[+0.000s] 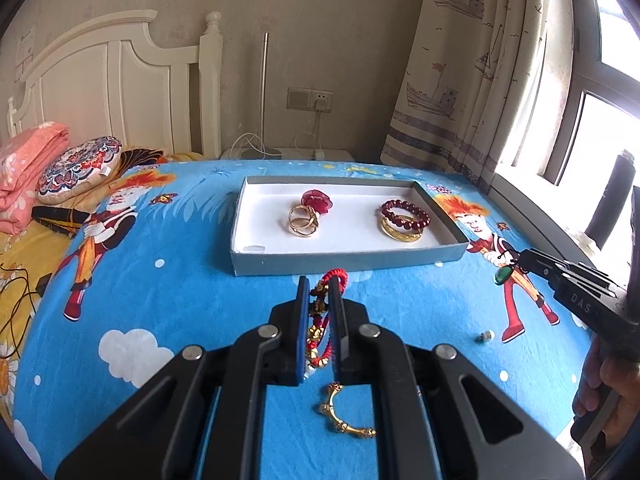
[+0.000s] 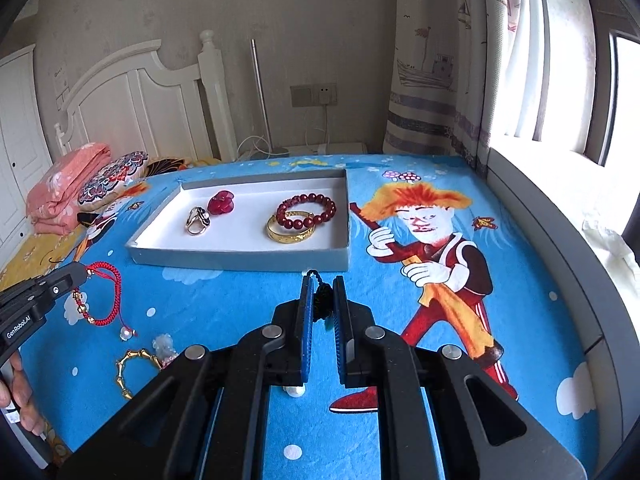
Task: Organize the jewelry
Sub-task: 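Carry the red cord bracelet with the left tool while the right tool carries the green pendant to the tray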
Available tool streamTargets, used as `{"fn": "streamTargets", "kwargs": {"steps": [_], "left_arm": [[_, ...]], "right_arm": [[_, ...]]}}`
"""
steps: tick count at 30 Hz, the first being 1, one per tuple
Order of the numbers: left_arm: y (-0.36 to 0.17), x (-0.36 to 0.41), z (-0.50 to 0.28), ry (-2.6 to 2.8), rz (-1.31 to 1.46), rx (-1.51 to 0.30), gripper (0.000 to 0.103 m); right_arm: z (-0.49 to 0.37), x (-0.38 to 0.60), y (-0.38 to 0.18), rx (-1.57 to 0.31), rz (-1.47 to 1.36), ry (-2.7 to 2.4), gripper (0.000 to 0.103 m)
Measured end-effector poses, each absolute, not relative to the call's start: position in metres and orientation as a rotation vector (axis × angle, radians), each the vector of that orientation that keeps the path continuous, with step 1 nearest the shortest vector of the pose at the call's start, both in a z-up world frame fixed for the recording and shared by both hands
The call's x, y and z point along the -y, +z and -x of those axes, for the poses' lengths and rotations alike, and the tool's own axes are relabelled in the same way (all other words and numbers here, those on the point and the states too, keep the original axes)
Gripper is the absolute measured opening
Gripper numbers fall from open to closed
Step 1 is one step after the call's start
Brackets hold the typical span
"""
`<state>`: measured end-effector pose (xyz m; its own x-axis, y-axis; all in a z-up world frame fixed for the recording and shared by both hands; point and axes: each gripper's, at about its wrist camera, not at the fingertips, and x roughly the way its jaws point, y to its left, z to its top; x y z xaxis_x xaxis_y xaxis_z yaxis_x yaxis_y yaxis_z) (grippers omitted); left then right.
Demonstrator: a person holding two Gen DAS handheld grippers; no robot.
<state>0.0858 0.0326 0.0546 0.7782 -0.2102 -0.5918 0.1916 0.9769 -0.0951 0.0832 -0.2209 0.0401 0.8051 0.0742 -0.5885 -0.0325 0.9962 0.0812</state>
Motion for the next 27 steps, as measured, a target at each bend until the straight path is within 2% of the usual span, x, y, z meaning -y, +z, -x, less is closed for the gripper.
{"fn": "streamTargets", "kwargs": {"steps": [27], "left_arm": [[0.085,-0.019,-0.108,-0.186,-0.015,-0.596,0.009]], "right_arm": [[-0.098,0.208,0.068,-0.582,-0.038,0.065,0.01]]}}
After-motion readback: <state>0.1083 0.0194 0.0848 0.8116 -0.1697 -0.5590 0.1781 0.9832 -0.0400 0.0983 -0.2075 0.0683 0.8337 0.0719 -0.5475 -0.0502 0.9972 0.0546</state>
